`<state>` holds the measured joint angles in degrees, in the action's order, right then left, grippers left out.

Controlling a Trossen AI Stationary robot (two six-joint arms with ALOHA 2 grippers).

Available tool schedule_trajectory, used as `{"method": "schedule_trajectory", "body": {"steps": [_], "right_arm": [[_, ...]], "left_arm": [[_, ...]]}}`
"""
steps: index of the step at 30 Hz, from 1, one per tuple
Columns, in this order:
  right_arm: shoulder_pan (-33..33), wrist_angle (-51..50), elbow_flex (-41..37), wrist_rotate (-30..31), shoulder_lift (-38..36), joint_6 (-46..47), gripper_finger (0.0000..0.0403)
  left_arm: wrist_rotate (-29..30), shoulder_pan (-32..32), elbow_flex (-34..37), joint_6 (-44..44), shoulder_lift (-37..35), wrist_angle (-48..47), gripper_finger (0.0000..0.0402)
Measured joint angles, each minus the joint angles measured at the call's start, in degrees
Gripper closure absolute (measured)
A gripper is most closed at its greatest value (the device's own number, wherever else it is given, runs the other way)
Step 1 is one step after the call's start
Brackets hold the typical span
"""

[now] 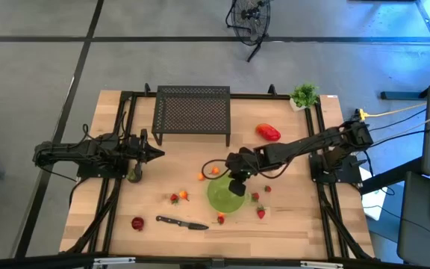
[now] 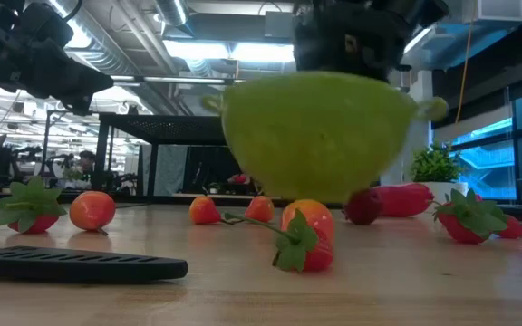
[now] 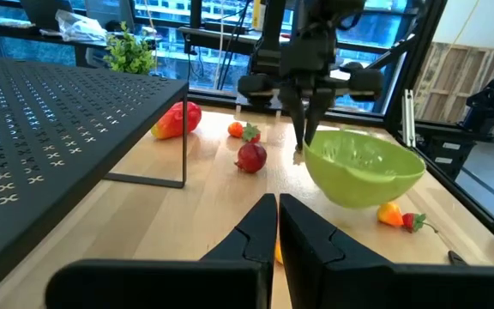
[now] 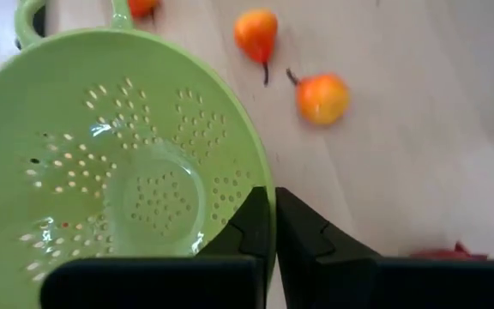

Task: Pick & Place Fruit
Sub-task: Put the green strainer bowl on the shelf

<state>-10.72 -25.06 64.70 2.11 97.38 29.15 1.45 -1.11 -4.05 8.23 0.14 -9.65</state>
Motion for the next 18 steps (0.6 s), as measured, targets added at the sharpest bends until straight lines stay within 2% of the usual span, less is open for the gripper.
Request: {"method": "schedule_trajectory", "body": {"steps": [18], "right_arm": [[9.46, -8.61, 19.72, 1.98, 0.00, -9.00, 0.0395]], "left_arm": [[-0.01, -0.01, 0.01, 0.02, 0.00, -0.01, 0.0391]]}}
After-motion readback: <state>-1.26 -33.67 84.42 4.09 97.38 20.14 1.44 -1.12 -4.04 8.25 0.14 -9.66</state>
